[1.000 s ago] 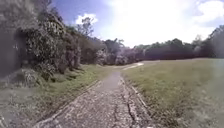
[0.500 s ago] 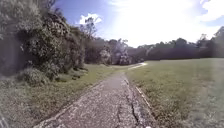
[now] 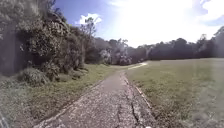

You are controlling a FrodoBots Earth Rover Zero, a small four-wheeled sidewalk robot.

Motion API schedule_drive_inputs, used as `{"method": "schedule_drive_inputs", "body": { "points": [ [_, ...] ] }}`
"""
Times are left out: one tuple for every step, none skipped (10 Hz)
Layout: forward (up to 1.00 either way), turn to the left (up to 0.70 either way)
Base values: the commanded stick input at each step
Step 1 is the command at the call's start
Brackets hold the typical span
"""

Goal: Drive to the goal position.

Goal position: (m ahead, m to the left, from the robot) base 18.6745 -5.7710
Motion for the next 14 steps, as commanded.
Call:
{"method": "schedule_drive_inputs", "body": {
  "points": [
    [0.7,0.0],
    [0.7,0.0],
    [0.7,0.0],
    [0.7,0.0],
    [0.7,0.0],
    [0.7,0.0],
    [0.7,0.0],
    [0.54,0.0],
    [0.13,0.0],
    [0.0,0.0],
    [0.0,0.0],
    [0.0,0.0],
    [0.0,0.0],
    [0.0,0.0]
  ]
}}
